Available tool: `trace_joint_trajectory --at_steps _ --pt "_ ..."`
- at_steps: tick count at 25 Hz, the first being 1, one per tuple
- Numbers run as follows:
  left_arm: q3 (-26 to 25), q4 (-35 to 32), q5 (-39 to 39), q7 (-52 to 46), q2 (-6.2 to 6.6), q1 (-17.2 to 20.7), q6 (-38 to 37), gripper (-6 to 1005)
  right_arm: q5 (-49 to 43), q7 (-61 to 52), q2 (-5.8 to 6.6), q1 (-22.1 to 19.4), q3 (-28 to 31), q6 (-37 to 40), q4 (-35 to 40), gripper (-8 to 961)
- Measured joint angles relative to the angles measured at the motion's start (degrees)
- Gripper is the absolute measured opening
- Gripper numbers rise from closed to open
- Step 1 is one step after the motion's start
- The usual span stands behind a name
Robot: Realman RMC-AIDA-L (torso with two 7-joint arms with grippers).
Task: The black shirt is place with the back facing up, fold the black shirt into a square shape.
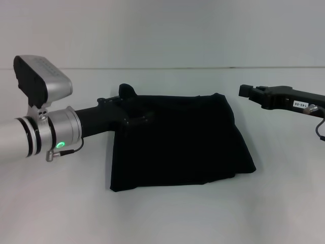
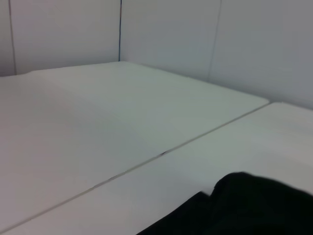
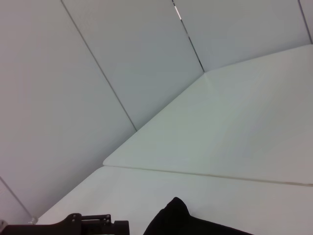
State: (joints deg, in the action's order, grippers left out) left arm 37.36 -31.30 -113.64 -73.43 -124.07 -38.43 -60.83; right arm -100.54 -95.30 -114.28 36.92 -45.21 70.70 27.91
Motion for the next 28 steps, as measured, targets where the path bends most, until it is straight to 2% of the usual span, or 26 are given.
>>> trace_joint_trajectory --at_steps 10,17,28 --pt "0.2 4.2 3.9 5.4 -0.23 -0.8 4.2 706 -0.2 -0.5 -0.05 0.0 0.0 0.0 0.0 9" --pt "0.3 8.3 4.4 8.2 -0.3 -2.4 9.7 706 -0.2 -0.8 -0.17 0.1 -0.1 0.0 0.0 10" --pt "0.0 9.3 5.4 10.7 -0.29 -1.9 12.8 705 -0.3 -0.5 -0.51 0.5 -0.4 -0.4 -0.2 10"
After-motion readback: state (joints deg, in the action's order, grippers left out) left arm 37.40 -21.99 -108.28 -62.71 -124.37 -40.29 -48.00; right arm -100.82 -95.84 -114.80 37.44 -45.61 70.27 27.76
